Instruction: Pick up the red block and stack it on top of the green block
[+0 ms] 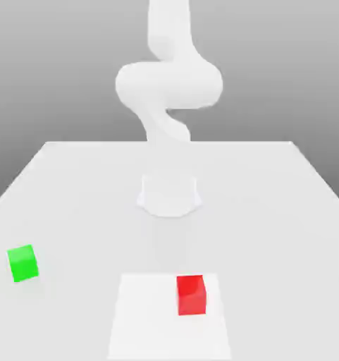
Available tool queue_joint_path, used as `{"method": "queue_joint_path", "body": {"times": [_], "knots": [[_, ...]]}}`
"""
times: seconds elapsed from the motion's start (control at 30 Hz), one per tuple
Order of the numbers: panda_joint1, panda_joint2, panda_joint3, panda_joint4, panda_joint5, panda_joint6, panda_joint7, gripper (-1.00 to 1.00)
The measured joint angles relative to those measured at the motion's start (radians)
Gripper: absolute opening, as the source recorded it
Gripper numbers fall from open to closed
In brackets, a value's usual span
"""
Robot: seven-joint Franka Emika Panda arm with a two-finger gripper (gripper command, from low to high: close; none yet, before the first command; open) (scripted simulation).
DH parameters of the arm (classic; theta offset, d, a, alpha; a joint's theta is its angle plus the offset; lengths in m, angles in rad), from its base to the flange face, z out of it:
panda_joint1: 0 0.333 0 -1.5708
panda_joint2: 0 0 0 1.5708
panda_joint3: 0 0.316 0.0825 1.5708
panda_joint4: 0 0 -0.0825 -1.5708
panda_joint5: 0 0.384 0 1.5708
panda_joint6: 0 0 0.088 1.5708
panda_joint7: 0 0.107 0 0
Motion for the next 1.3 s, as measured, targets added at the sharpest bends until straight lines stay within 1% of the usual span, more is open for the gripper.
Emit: {"method": "queue_joint_path", "body": {"times": [0.4, 0.53, 0.63, 0.83, 0.87, 1.1, 1.3], "knots": [[0.053, 0.451, 0.011, -0.256, 0.043, 0.265, -0.024, 0.00], [0.063, 0.595, 0.022, -0.339, 0.029, 0.351, -0.012, 0.00], [0.069, 0.703, 0.026, -0.399, -0.002, 0.417, 0.012, 0.00], [0.076, 0.920, 0.016, -0.391, -0.026, 0.594, 0.029, 0.00], [0.077, 0.953, 0.015, -0.386, -0.026, 0.622, 0.030, -1.00], [0.076, 0.960, 0.016, -0.385, -0.030, 0.628, 0.034, -1.00], [0.075, 0.769, 0.020, -0.413, -0.017, 0.465, 0.024, -1.00]]}}
